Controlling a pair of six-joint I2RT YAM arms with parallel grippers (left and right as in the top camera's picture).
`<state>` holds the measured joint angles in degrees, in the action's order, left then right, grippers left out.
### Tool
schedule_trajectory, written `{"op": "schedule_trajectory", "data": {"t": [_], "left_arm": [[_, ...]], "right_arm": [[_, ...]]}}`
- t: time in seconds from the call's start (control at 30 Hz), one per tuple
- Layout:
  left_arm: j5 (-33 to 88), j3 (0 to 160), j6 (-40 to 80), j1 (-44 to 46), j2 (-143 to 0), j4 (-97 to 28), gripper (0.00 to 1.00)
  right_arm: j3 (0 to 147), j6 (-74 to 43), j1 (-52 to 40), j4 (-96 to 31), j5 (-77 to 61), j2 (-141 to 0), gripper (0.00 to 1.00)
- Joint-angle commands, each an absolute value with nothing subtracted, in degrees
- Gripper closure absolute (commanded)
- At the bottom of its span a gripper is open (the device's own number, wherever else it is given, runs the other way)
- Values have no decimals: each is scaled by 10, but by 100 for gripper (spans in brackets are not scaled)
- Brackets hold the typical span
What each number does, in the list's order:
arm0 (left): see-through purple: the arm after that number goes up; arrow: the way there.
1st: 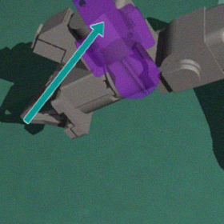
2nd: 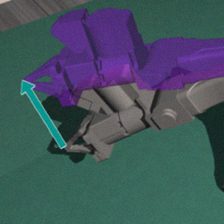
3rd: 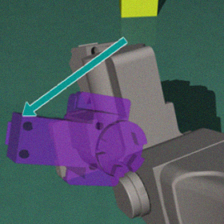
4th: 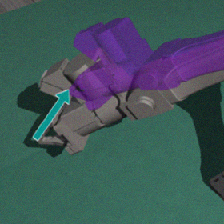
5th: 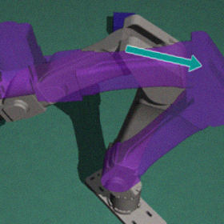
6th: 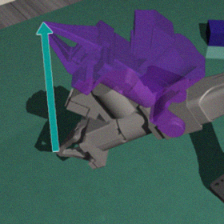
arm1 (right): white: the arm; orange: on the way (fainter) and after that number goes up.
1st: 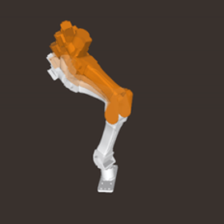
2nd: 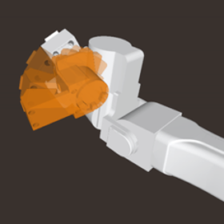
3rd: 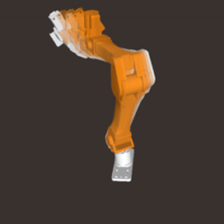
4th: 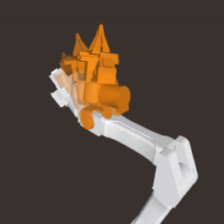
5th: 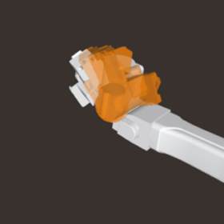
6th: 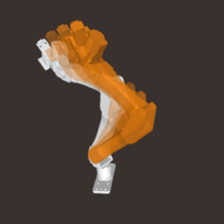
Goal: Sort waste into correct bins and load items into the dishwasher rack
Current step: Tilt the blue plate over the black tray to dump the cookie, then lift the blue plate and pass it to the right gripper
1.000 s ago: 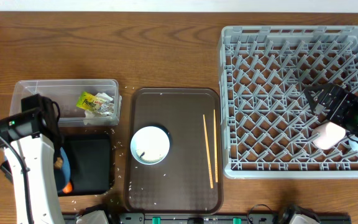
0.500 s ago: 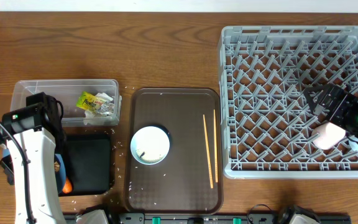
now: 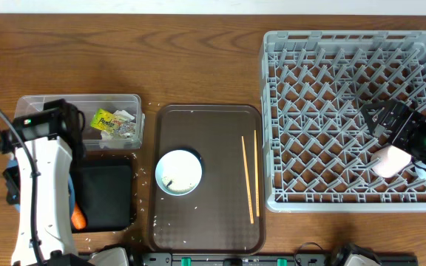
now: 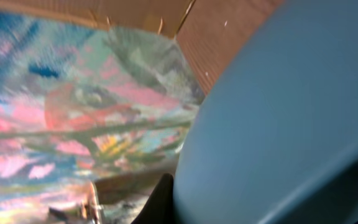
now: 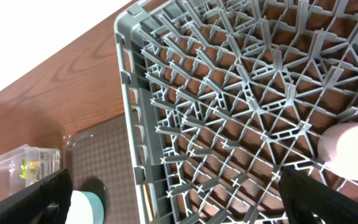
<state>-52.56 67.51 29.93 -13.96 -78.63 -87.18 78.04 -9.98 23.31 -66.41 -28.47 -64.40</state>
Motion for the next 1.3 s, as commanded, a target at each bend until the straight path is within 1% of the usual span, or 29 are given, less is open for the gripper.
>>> {"op": "schedule_trajectory", "data": {"t": [0.0,0.07,0.2,0.3,0.4,0.5,0.57,1.0,1.2,1.27], "left_arm": [[-580,703,307,-114,-777,-874,94],[-614,705,282,-111,-778,-883,94],[-583,703,288,-102,-769,-858,94],[-583,692,278,-106,-777,-877,94],[-596,697,285,-82,-768,-867,94],[-624,702,253,-55,-765,-875,94],[-625,702,270,-39,-760,-860,94],[-623,701,277,-43,-764,-873,94],[-555,717,277,-33,-738,-857,94],[-508,742,254,-29,-726,-853,94]], "right_arm": [[782,-91,220,-664,-283,-645,1],[782,-91,220,-664,-283,-645,1],[782,-91,220,-665,-283,-645,1],[782,-91,220,-666,-283,-645,1],[782,-91,220,-663,-283,-645,1],[782,-91,220,-661,-283,-645,1],[782,-91,220,-662,-283,-645,1],[782,-91,220,-665,-283,-645,1],[782,-91,220,-665,-283,-645,1],[782,-86,220,-665,-289,-645,1]]}}
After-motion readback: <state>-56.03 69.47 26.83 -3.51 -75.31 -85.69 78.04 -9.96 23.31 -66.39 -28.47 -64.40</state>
